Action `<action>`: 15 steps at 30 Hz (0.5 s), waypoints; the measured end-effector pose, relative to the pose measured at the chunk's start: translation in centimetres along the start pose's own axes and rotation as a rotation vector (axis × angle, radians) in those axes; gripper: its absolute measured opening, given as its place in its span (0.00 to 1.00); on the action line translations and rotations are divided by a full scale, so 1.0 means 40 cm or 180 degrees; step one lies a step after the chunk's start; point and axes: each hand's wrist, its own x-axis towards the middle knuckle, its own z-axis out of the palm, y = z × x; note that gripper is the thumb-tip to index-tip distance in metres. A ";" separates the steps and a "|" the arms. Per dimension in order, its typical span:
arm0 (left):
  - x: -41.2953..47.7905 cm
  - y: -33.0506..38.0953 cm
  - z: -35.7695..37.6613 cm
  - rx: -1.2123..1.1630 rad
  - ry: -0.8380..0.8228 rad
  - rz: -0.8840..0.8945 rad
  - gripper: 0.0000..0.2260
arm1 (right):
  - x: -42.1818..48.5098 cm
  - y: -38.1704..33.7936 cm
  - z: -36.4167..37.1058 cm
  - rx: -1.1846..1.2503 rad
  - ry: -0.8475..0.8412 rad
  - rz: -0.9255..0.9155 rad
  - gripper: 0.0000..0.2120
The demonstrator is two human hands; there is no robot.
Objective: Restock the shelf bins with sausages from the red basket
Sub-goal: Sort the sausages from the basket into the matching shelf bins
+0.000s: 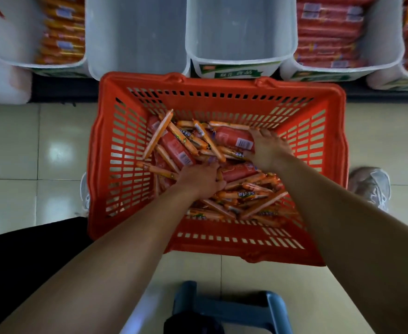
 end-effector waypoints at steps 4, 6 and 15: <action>0.006 0.004 -0.013 -0.0354 -0.0264 -0.0044 0.34 | -0.001 0.000 -0.001 -0.0138 -0.0215 -0.0030 0.34; -0.011 0.005 -0.026 -0.0797 -0.0377 -0.0105 0.32 | -0.023 -0.009 -0.006 -0.0023 -0.0176 0.0087 0.35; -0.222 -0.084 -0.146 -0.1195 0.0278 -0.0431 0.20 | -0.211 -0.057 -0.156 0.0632 0.0068 -0.0058 0.25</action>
